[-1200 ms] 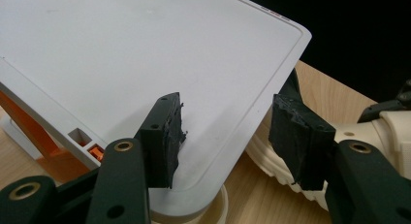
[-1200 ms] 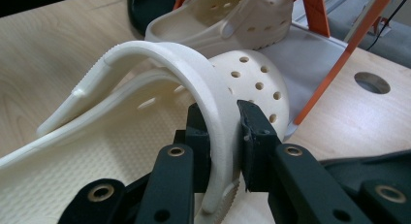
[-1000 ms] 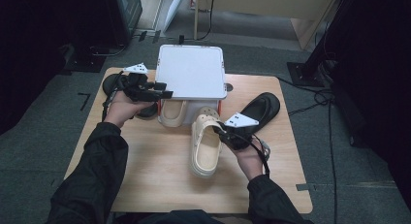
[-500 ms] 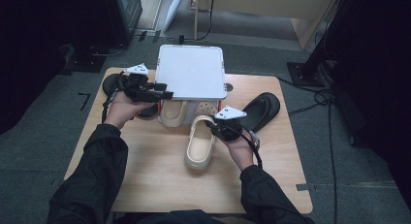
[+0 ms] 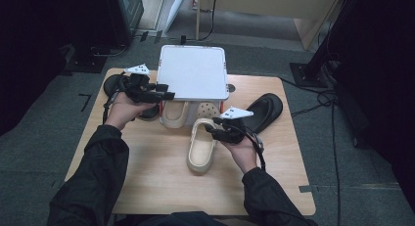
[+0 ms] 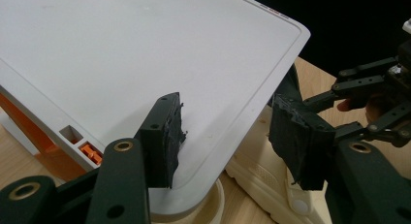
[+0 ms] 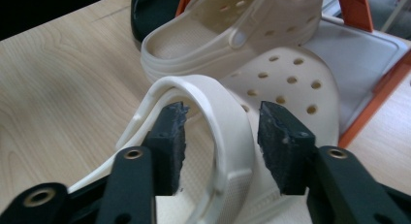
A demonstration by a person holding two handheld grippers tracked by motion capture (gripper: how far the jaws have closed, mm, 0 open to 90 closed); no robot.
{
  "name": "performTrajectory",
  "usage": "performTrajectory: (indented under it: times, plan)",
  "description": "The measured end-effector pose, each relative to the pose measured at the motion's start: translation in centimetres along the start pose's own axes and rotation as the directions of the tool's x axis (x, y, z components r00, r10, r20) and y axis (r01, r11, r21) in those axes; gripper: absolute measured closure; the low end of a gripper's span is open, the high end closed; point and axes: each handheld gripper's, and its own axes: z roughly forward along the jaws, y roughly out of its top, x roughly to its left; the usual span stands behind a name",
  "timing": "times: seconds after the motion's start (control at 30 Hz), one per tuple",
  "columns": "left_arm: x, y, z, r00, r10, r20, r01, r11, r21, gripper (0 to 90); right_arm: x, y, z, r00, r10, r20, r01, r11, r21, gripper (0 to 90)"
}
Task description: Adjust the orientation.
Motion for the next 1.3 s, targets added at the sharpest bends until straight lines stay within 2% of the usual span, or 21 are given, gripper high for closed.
performTrajectory:
  times: [0.17, 0.23, 0.4, 0.53, 0.67, 0.8, 0.9, 1.1, 1.3]
  plan:
    - [0.0, 0.0, 0.0, 1.0000, -0.004, -0.001, 0.004, 1.0000, 0.001, 45.8, 0.2, -0.6, -1.7, 1.0000, 0.009, -0.002, -0.010, 1.000, -0.012, 51.6]
    - [0.0, 0.1, 0.0, 1.0000, -0.001, -0.002, 0.001, 1.0000, 0.003, 45.8, 0.4, -1.1, -2.6, 0.9992, 0.035, -0.016, -0.035, 0.999, -0.009, 52.9]
    - [0.0, 0.1, 0.0, 1.0000, -0.005, 0.000, 0.005, 1.0000, 0.003, 45.8, 0.8, -1.6, -3.3, 0.9983, 0.051, -0.027, -0.051, 0.999, 0.001, 54.5]
    - [0.0, 0.1, 0.0, 1.0000, 0.001, -0.003, -0.001, 1.0000, 0.007, 45.8, 1.5, -2.4, -3.9, 0.9962, 0.060, -0.064, -0.059, 0.998, 0.020, 59.3]
    - [-0.1, 0.1, 0.0, 1.0000, 0.002, -0.006, -0.002, 1.0000, 0.007, 45.8, 2.6, -3.1, -4.4, 0.9946, 0.047, -0.093, -0.044, 0.999, 0.028, 62.3]
    - [-0.2, 0.1, -0.1, 0.9999, 0.008, -0.012, -0.007, 0.9999, 0.014, 45.9, 3.5, -4.0, -4.5, 0.9916, 0.046, -0.120, -0.044, 0.999, 0.019, 62.2]
    - [-0.1, 0.1, -0.1, 0.9999, 0.005, -0.010, -0.004, 0.9999, 0.015, 46.0, 4.4, -4.8, -4.3, 0.9887, 0.049, -0.142, -0.043, 0.998, 0.044, 62.0]
    - [0.0, 0.1, -0.2, 1.0000, 0.004, -0.003, -0.003, 0.9999, 0.013, 45.9, 5.7, -5.3, -4.2, 0.9860, 0.039, -0.162, -0.030, 0.998, 0.054, 61.8]
    - [0.1, 0.1, -0.2, 1.0000, 0.001, 0.006, -0.001, 0.9999, 0.010, 46.1, 7.3, -6.0, -3.0, 0.9805, 0.024, -0.195, -0.007, 0.996, 0.090, 61.6]
